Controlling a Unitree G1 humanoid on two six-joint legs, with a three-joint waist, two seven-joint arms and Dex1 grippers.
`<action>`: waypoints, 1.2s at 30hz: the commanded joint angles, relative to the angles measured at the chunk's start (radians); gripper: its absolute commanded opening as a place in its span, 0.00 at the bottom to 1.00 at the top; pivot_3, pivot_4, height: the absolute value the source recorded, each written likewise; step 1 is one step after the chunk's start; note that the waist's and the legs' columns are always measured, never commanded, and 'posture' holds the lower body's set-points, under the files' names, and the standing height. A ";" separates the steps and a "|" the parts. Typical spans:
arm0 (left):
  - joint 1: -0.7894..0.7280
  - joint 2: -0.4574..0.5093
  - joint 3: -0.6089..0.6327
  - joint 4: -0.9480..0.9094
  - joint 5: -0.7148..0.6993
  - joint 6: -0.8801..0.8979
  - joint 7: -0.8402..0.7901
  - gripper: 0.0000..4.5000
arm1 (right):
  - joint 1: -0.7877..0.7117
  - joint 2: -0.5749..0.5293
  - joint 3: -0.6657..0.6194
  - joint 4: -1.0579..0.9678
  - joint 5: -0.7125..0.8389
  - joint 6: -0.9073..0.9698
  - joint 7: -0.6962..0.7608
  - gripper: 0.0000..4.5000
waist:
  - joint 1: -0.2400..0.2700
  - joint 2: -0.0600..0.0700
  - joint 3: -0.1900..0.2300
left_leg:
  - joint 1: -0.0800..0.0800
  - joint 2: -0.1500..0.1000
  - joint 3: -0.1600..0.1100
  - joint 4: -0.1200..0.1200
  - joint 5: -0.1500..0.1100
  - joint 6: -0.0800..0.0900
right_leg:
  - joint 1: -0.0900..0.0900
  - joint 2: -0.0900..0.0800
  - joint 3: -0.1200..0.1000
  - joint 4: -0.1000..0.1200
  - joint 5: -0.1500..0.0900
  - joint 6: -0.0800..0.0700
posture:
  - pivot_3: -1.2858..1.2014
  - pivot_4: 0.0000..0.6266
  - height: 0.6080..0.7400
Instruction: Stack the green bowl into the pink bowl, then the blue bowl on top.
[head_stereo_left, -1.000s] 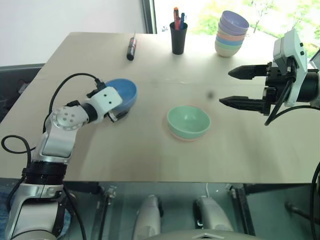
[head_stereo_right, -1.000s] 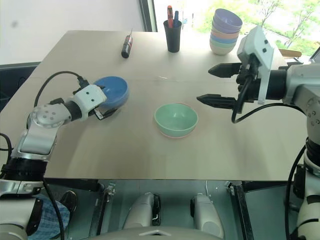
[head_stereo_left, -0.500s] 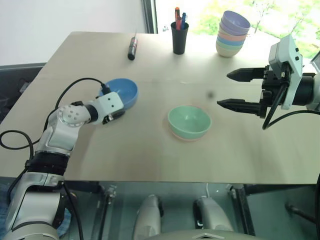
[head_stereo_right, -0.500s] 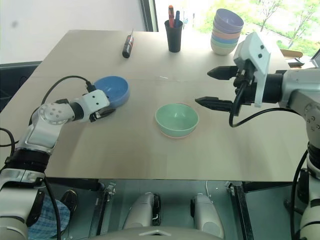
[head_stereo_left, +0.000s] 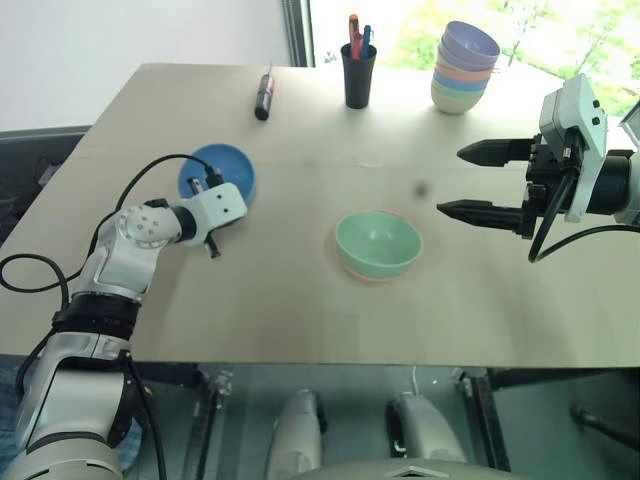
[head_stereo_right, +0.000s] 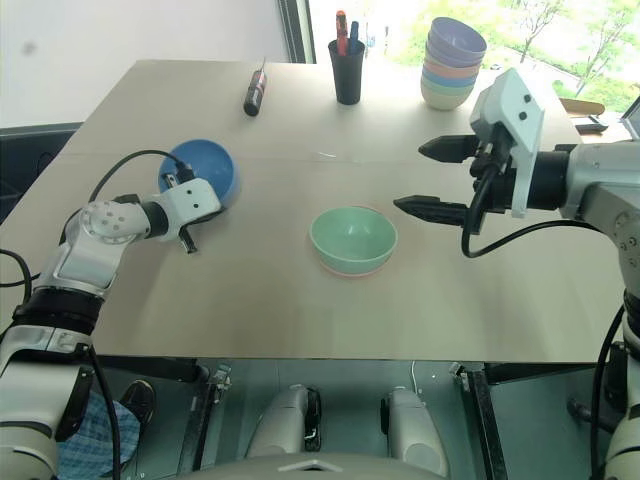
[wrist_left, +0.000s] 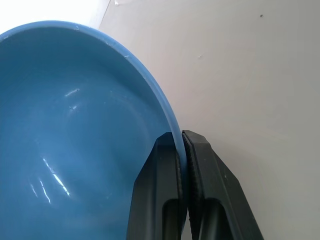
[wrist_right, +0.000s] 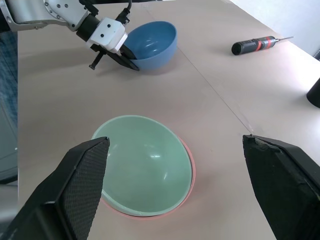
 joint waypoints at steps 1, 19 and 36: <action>-0.099 -0.018 0.008 -0.083 -0.078 0.000 -0.100 0.02 | -0.011 -0.012 -0.001 -0.016 0.009 -0.029 -0.008 1.00 | 0.000 0.000 0.000 | 0.000 0.000 0.000 0.000 0.000 0.000 | 0.000 0.000 0.000 0.000 0.000 0.000 | 0.52 0.24 1.00; -0.324 -0.180 -0.173 -0.157 -0.245 -0.318 -0.587 0.02 | 0.008 -0.059 0.010 -0.011 0.028 -0.084 0.015 1.00 | 0.018 0.000 0.000 | -0.001 0.000 -0.001 0.002 0.000 0.000 | 0.000 0.001 0.000 0.000 0.000 0.000 | 0.52 0.24 1.00; -0.415 -0.343 -0.245 0.058 -0.241 -0.554 -0.680 0.32 | 0.209 -0.182 -0.143 -0.098 0.080 -0.026 -0.047 1.00 | 0.022 0.000 0.000 | -0.001 -0.001 -0.002 0.003 0.000 0.000 | 0.001 0.001 0.000 0.000 0.000 0.000 | 0.52 0.24 1.00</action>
